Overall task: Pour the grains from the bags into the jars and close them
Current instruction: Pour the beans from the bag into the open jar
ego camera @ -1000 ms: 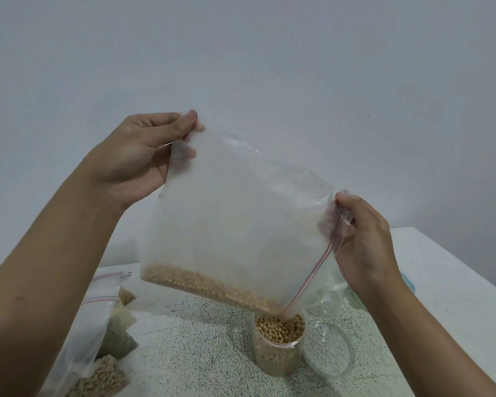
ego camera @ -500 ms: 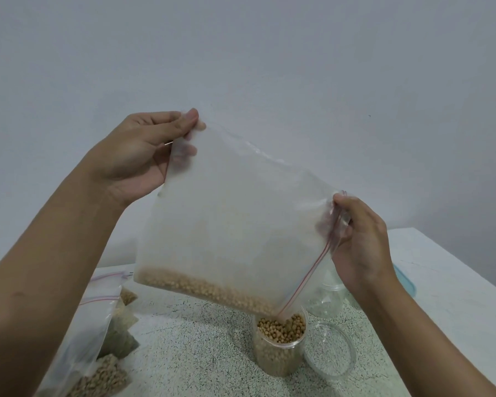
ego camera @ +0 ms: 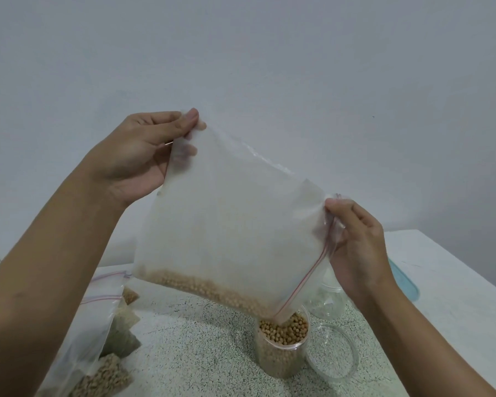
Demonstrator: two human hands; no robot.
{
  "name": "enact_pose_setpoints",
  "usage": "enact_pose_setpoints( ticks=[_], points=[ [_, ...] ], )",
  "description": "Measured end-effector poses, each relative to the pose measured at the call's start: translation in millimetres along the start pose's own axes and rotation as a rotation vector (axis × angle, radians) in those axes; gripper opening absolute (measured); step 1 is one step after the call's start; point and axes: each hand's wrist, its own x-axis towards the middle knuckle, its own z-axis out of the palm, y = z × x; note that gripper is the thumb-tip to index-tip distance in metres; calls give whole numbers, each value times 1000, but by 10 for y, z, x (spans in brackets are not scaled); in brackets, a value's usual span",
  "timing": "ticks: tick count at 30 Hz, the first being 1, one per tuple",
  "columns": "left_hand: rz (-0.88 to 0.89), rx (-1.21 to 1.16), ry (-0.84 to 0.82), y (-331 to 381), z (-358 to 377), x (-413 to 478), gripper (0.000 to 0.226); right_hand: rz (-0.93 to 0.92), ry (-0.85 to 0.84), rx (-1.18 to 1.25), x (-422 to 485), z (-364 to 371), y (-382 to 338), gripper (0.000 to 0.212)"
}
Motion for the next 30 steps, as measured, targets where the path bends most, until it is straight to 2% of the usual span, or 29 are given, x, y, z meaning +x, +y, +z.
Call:
enact_pose_setpoints(
  ticks=[10,17,30],
  points=[
    [6,4,12,1,22,0,19,21,-45,-56,30,-32,29,20],
    [-2,-2,11,-18,41,6,20,-59,4,-88,15,-26,59,27],
    [5,-23,9,-14,67,9,19,-105,51,-147,6,-33,105,23]
  ],
)
